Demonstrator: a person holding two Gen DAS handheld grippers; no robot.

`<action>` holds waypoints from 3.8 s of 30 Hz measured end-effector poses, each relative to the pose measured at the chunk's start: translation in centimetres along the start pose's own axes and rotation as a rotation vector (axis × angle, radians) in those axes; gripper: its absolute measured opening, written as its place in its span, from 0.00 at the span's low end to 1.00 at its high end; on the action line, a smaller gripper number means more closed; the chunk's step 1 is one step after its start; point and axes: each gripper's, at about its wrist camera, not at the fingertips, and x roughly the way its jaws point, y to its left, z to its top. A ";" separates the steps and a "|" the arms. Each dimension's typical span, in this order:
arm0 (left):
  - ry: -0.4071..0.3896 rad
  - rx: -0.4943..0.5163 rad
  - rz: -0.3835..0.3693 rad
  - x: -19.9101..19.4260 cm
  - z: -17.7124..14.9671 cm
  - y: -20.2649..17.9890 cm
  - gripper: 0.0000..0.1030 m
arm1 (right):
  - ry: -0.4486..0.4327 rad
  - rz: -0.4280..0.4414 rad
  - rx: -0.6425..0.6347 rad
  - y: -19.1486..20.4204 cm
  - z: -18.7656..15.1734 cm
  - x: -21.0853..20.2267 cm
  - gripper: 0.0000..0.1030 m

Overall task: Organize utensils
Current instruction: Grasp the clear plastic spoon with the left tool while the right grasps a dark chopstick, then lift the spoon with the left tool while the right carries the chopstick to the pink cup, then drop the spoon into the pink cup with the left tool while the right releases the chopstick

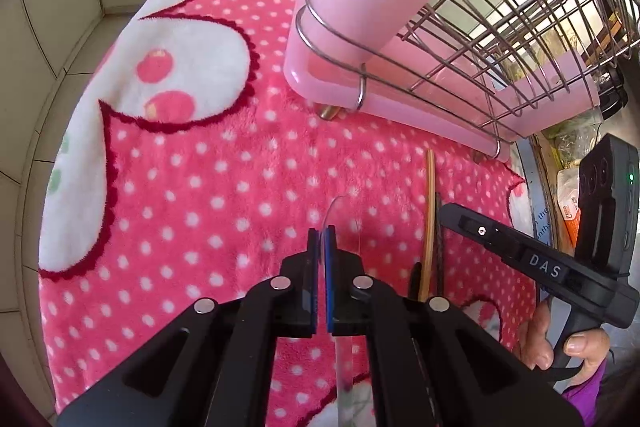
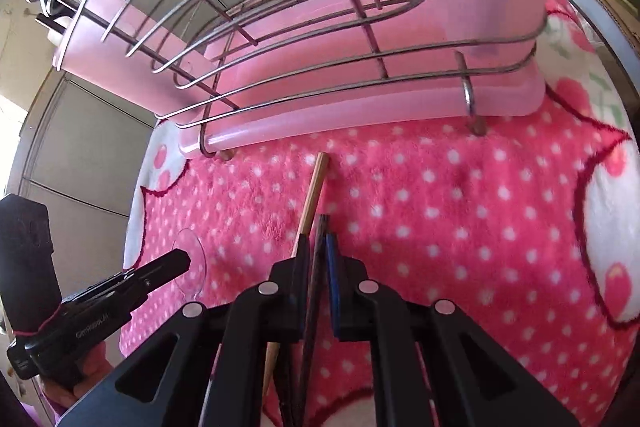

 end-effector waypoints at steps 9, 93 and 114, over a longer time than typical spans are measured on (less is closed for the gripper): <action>0.050 -0.004 0.011 1.7 0.3 -0.1 0.02 | -0.007 -0.036 -0.016 1.1 -0.1 2.3 0.08; -1.164 0.145 0.143 -14.9 8.4 -7.6 0.01 | -1.055 -0.157 -0.155 -2.5 3.7 -20.8 0.06; -0.889 0.041 0.056 -11.1 5.8 -3.8 0.01 | -0.854 -0.088 -0.121 -3.3 2.7 -18.3 0.08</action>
